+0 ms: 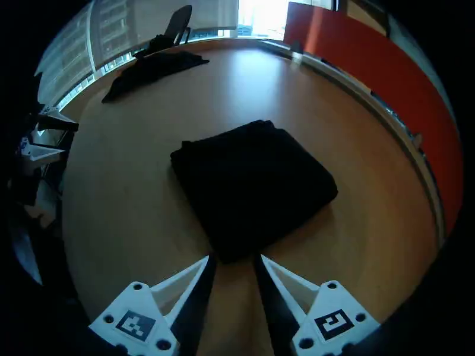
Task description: Fold towel
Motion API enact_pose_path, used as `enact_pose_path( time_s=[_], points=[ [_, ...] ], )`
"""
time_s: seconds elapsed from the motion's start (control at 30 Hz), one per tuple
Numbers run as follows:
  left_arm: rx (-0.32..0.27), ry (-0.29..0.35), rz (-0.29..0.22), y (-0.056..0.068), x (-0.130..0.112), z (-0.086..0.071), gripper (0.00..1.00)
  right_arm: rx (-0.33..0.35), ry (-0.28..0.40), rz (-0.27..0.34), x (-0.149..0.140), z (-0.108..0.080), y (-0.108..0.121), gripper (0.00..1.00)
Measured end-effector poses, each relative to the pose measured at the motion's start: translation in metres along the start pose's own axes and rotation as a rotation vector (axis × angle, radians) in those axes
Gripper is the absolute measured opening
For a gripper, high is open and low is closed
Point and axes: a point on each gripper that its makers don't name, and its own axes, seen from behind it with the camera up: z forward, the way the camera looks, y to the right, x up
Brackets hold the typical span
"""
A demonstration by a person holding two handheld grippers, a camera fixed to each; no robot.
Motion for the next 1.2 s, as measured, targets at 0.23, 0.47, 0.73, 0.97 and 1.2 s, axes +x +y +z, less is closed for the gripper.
enact_pose_path(
  time_s=[0.23,0.47,0.73,0.97,1.2],
  points=[
    [0.0,-0.001,-0.001,-0.001,-0.001,-0.001,0.98,-0.021,0.004,0.02,0.0,0.001,0.005,0.31],
    [0.0,-0.001,0.001,-0.001,-0.001,-0.001,0.98,-0.03,0.01,0.031,-0.001,0.0,0.008,0.18],
    [0.0,0.001,0.0,-0.001,-0.001,-0.002,0.98,-0.034,0.015,0.029,0.001,-0.003,0.01,0.04],
    [-0.006,0.005,-0.003,-0.001,0.0,-0.002,0.98,-0.032,0.033,0.022,0.014,-0.015,0.014,0.04],
    [-0.015,0.022,0.007,0.0,0.009,-0.001,0.98,-0.036,0.083,0.017,0.051,-0.039,0.03,0.04]
  ],
)
